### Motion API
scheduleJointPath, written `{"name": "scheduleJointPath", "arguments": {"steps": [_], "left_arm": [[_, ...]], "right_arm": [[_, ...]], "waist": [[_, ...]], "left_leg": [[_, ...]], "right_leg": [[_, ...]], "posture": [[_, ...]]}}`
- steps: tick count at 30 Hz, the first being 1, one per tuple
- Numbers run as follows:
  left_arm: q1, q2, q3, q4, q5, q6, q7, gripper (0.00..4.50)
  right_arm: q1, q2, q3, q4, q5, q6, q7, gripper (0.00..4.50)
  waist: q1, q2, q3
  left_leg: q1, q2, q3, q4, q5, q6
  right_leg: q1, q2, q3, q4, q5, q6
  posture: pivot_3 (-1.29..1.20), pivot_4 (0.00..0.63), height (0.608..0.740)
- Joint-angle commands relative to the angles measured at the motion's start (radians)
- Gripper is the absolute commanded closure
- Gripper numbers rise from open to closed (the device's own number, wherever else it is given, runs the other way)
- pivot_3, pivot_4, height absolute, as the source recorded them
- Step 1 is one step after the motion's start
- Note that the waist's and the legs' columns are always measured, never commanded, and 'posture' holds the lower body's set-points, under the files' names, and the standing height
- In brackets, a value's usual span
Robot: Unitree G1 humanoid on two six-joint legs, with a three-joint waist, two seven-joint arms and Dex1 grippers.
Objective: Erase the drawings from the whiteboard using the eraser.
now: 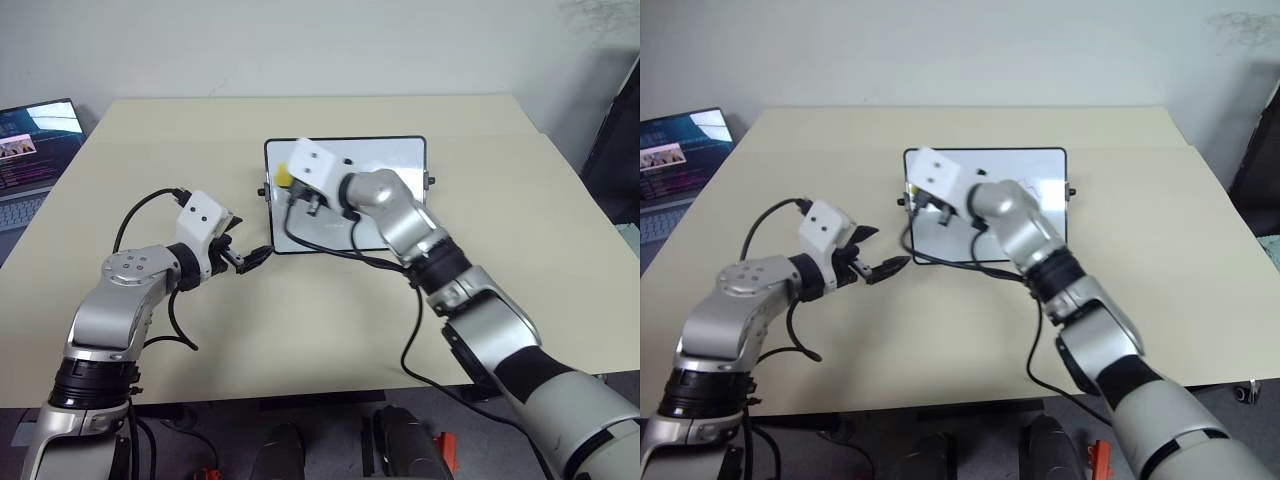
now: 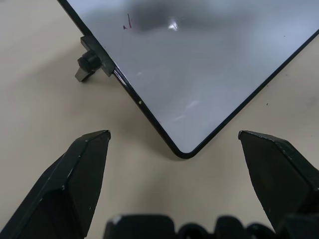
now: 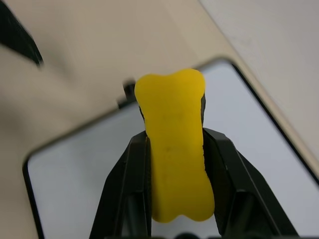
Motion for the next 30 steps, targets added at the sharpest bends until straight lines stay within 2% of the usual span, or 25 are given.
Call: {"name": "scheduleJointPath", "arguments": {"steps": [1,6,14,24,30], "left_arm": [[-0.003,0.006,0.026,-0.021,0.001,-0.017,0.001,0.00],[0.019,0.014,0.044,-0.042,-0.006,-0.007,0.006,0.00],[0.030,0.013,0.056,-0.051,-0.007,0.000,0.010,0.00],[0.017,0.012,0.046,-0.049,-0.007,0.004,0.002,0.00],[0.012,0.013,0.046,-0.040,-0.006,0.000,-0.001,0.00]], "right_arm": [[-0.065,0.027,-0.022,0.123,0.000,-0.085,-0.046,3.38],[-0.118,0.065,-0.024,0.332,-0.015,-0.171,-0.117,3.38],[-0.155,0.041,-0.052,0.451,-0.025,-0.200,-0.180,3.38],[-0.174,-0.009,-0.038,0.503,-0.074,-0.202,-0.232,3.38],[-0.133,0.031,-0.001,0.488,-0.103,-0.214,-0.172,3.38]], "waist": [[0.007,0.000,0.000],[0.002,0.000,0.000],[0.001,0.000,0.000],[0.002,0.000,0.000],[0.001,0.000,0.000]], "left_leg": [[-0.002,0.000,-0.001,0.000,0.000,0.000],[-0.003,0.000,-0.001,0.001,0.000,-0.001],[-0.003,0.000,-0.001,0.001,0.000,-0.001],[-0.002,0.000,-0.001,0.002,0.000,-0.001],[-0.001,0.000,-0.001,0.003,0.000,-0.001]], "right_leg": [[0.000,0.000,-0.001,-0.001,0.000,0.000],[-0.001,0.000,-0.002,-0.001,0.000,0.000],[-0.002,0.000,-0.002,0.000,0.000,0.000],[-0.001,0.000,-0.002,0.001,0.000,0.000],[0.000,0.000,-0.001,0.002,0.000,0.000]], "posture": [[0.00,0.150,0.740],[0.00,0.150,0.740],[0.00,0.150,0.740],[0.00,0.150,0.740],[0.00,0.150,0.740]]}}
